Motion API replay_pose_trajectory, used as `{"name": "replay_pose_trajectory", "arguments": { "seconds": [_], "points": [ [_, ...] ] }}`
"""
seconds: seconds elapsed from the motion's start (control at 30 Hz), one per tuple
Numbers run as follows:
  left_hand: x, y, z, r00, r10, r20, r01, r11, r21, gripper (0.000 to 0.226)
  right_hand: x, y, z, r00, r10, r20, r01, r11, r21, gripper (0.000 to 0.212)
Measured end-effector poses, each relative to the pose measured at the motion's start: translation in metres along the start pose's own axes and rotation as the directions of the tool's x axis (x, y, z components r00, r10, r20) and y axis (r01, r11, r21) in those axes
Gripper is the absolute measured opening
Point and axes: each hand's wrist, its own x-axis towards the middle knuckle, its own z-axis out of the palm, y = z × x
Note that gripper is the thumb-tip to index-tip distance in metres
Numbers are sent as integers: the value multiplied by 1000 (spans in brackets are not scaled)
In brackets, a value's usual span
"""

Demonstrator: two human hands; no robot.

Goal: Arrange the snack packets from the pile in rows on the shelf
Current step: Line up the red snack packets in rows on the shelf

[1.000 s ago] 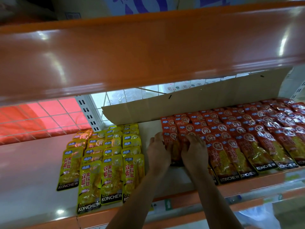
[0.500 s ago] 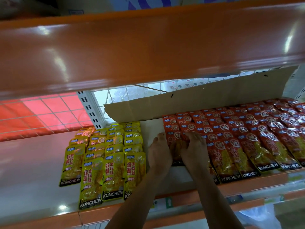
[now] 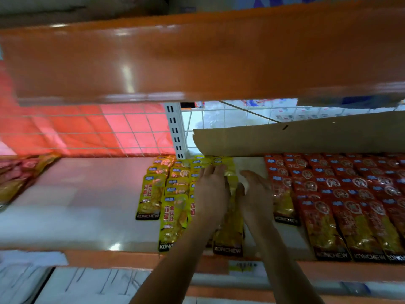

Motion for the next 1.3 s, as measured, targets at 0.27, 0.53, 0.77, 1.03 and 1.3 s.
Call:
{"name": "replay_pose_trajectory", "arguments": {
  "seconds": [0.27,0.53,0.77,1.03,1.3],
  "points": [
    [1,-108,-61,994,-98,-50,103,990,96,37,-15,-97,79,984,-114,138,115,993,7,39],
    [5,-244,-121,968,-214,-134,235,956,173,42,-38,-205,175,952,-220,214,217,975,35,39],
    [1,-349,-174,902,-395,-177,425,883,198,47,-64,-286,250,903,-289,318,284,957,64,40],
    [4,-464,-229,807,-524,-272,587,764,269,28,-75,-366,312,829,-203,520,129,976,175,45],
    [14,-514,-274,728,-470,-499,633,740,226,26,-76,-418,355,777,-163,609,28,974,225,39]
  ]
}}
